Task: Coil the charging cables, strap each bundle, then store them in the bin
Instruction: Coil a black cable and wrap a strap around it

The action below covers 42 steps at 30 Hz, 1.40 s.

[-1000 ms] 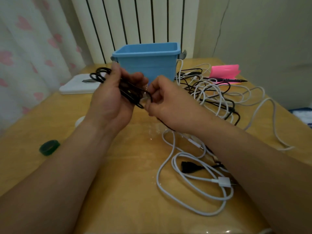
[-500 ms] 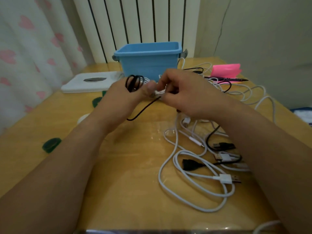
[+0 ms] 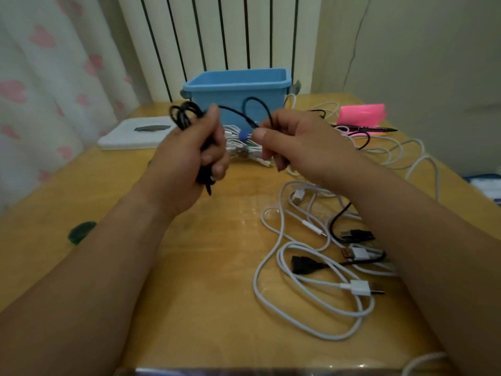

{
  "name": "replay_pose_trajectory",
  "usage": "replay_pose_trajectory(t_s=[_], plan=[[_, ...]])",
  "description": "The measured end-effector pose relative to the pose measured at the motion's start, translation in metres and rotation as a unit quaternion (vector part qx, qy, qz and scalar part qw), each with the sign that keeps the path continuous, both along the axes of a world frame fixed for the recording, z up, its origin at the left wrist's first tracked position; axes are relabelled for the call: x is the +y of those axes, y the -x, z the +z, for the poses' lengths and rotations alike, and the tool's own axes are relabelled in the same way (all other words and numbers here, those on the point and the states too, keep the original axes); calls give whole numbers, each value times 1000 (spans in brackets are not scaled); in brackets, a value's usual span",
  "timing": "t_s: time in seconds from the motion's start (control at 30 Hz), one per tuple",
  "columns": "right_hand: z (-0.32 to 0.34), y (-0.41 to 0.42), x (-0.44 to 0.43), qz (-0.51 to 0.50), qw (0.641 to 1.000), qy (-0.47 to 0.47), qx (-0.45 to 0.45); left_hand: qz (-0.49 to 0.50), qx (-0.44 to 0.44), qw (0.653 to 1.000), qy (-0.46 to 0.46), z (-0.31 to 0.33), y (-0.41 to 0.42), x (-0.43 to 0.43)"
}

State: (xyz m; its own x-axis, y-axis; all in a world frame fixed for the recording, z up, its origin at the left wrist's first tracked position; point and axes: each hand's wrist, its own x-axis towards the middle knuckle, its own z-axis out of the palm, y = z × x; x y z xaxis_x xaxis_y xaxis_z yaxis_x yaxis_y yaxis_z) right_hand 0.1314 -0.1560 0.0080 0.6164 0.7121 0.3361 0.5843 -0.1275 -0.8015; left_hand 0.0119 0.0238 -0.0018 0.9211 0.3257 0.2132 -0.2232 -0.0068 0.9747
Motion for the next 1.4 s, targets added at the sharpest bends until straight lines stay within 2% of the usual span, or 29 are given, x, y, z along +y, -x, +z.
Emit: replay_pose_trajectory(t_s=[0.13,0.33,0.47,0.57,0.73,0.83,0.97,1.07,1.23,1.4], plan=[[-5,4,3,-3,1000,21,-4,50,-29,998,-17,-6,-6,-2],[-14,21,14,77,994,65,39,70,-38,997,-17,-12,-12,-12],[-14,21,16,56,993,2,108,97,-32,995,2,-13,-11,-11],[-13,18,16,25,993,-31,115,109,-28,994,-2,-12,-11,-11],[-14,18,15,50,992,47,106,111,-63,992,-21,-9,-8,-12],[-15,18,17,38,986,43,155,122,-82,989,-8,-8,-7,-10],[-11,7,14,-21,967,-34,251,117,-75,987,79,-4,-6,-5],[-12,0,10,-64,975,-60,206,76,-42,991,101,-4,-7,-9],[-11,8,16,-108,986,-80,94,13,14,998,54,-9,-8,-21],[-4,13,16,-81,986,-115,90,-1,62,998,-30,-13,-10,-25]])
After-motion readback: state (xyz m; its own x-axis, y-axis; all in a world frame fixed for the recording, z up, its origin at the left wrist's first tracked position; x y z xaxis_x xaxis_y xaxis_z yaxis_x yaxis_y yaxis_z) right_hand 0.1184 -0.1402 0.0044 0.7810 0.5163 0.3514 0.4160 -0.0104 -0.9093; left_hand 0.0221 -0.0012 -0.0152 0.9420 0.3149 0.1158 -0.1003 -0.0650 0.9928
